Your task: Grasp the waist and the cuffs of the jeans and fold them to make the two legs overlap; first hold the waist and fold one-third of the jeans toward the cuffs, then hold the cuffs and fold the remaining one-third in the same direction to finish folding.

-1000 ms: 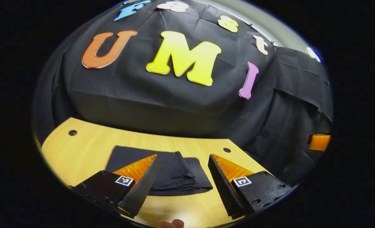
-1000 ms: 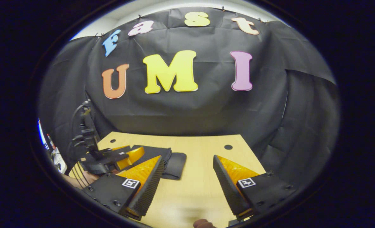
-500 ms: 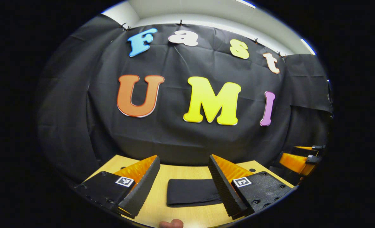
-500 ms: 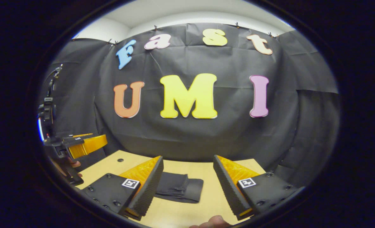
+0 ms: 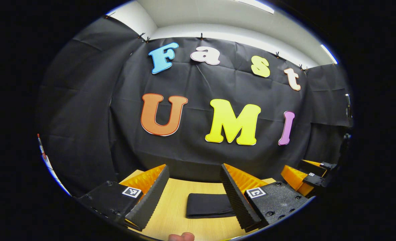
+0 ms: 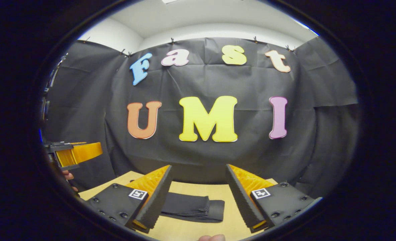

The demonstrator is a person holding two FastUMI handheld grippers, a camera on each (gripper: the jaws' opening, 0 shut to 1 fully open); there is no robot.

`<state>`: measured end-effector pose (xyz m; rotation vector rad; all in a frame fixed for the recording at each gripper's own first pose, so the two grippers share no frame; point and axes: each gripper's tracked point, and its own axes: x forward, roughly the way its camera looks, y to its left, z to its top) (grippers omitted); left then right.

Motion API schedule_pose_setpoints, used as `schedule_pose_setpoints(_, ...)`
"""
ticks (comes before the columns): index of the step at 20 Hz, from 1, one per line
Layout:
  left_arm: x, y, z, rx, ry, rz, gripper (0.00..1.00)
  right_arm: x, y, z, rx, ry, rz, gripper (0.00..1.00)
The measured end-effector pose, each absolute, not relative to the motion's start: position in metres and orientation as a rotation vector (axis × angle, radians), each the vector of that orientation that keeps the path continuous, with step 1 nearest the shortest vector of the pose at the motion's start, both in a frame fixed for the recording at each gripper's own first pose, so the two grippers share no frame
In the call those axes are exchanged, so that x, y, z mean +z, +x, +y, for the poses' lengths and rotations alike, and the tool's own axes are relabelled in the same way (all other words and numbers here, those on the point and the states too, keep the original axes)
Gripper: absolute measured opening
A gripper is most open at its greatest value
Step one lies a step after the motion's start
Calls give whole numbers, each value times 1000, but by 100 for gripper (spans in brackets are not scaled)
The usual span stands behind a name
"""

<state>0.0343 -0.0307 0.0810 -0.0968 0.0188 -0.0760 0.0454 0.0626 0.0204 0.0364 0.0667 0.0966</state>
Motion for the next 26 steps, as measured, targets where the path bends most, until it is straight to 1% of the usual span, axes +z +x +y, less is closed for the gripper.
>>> schedule_pose_setpoints(1,81,30,-29,-75,-85,17,100,19,42,63,100,24,67,94)
schedule_pose_setpoints(2,81,28,-27,-69,-73,13,98,18,40,65,104,23,70,94)
schedule_pose_setpoints(3,79,26,-25,-64,-69,12,93,17,38,67,106,24,75,94)
schedule_pose_setpoints(4,77,24,-23,-59,-67,13,98,15,38,67,107,27,78,94)
schedule_pose_setpoints(8,76,23,-27,-77,-44,24,98,7,35,76,124,51,108,94)
schedule_pose_setpoints(12,76,26,-27,-79,-52,26,98,10,36,73,100,48,98,94)
schedule_pose_setpoints(14,75,25,-25,-77,-55,34,100,8,36,74,95,49,102,94)
schedule_pose_setpoints(16,76,26,-23,-72,-59,36,98,5,38,77,97,56,113,94)
schedule_pose_setpoints(20,74,29,-24,-67,-65,39,98,9,42,78,100,56,103,94)
schedule_pose_setpoints(21,74,29,-25,-68,-66,42,98,9,42,78,102,54,103,96)
schedule_pose_setpoints(22,72,31,-26,-70,-68,46,98,7,41,78,104,54,107,94)
schedule_pose_setpoints(26,70,30,-28,-73,-73,58,98,6,42,75,96,58,113,94)
